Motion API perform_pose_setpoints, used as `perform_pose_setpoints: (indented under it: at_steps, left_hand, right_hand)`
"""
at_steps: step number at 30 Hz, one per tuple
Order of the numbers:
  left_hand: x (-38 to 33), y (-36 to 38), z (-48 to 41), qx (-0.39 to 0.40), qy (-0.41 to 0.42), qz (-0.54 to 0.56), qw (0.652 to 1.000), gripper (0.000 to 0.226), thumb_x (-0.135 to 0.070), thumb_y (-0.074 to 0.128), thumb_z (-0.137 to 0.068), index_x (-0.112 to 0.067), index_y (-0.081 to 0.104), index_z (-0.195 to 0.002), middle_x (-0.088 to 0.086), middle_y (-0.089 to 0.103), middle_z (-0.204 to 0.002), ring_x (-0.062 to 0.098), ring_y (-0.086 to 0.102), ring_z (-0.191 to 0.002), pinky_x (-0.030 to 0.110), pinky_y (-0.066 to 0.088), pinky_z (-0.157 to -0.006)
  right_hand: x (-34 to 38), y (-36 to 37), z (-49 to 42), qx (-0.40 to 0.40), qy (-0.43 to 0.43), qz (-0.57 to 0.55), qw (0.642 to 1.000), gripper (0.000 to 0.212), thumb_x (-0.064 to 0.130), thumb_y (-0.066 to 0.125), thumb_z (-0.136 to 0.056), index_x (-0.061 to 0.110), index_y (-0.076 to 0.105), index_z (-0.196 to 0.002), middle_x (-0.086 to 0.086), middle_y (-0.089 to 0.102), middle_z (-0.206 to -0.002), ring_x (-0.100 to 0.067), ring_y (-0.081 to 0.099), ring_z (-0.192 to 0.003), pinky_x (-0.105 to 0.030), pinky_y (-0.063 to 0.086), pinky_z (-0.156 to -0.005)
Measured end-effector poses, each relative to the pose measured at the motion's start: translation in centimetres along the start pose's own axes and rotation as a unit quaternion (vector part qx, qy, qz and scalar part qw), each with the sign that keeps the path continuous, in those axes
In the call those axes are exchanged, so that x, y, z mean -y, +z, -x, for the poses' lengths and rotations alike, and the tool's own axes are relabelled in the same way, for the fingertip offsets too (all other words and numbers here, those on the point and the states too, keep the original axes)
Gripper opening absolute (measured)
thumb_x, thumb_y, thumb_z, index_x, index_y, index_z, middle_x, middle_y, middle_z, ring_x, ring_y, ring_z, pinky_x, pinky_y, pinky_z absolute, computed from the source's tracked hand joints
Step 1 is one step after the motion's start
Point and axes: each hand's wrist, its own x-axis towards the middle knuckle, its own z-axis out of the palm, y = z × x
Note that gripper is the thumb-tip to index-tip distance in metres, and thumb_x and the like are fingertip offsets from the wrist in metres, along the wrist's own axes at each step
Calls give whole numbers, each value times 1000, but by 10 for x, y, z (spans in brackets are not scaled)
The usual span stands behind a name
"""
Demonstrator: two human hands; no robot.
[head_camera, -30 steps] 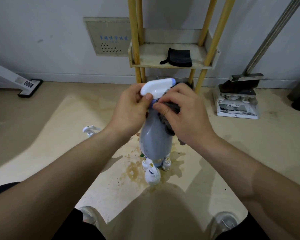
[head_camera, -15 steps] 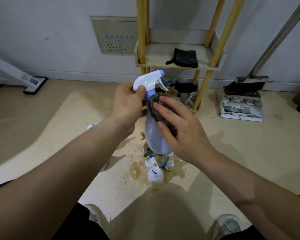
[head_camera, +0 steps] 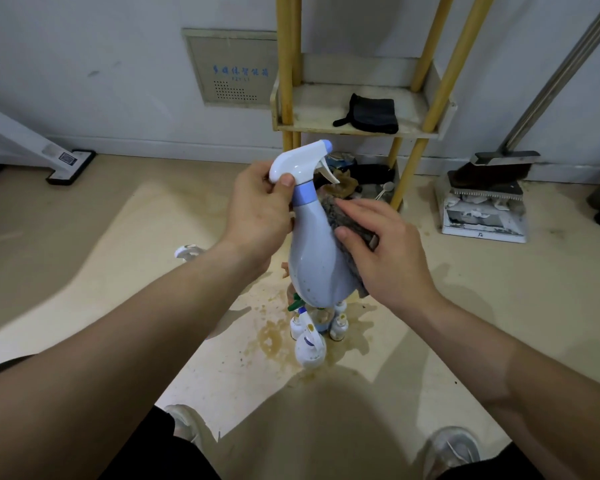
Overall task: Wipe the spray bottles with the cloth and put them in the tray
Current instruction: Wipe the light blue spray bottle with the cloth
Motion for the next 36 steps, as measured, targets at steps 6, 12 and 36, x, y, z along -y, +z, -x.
perform_pose_setpoints:
  at_steps: [6, 12, 36]
  left_hand:
    - [-7, -1, -3, -26, 3, 8, 1000, 20, -14, 47, -106, -7, 64, -115, 26, 69, -105, 51, 65, -100, 67, 55, -79]
    - [-16, -7, -7, -39, -2, 12, 999, 17, -11, 47, -106, -9, 61, -115, 10, 68, -97, 42, 67, -106, 61, 57, -85]
    - [-8, -14, -12, -42, -20, 72, 996, 15, -9, 45, -107, -12, 59, -112, 3, 68, -93, 20, 71, -84, 32, 62, -66]
  right_hand:
    - [14, 5, 11, -4, -210, 133, 969, 37, -1, 71, -87, 6, 70, -123, -14, 63, -125, -37, 60, -106, -44, 53, -90]
    - [3, 4, 19, 55, -189, 106, 975, 37, -2, 74, -82, 10, 72, -117, -8, 58, -123, -27, 57, -109, -31, 48, -95]
    - [-1, 0, 15, 139, -180, 118, 967, 35, 0, 77, -76, 15, 73, -108, 1, 58, -116, -24, 56, -106, -38, 53, -85]
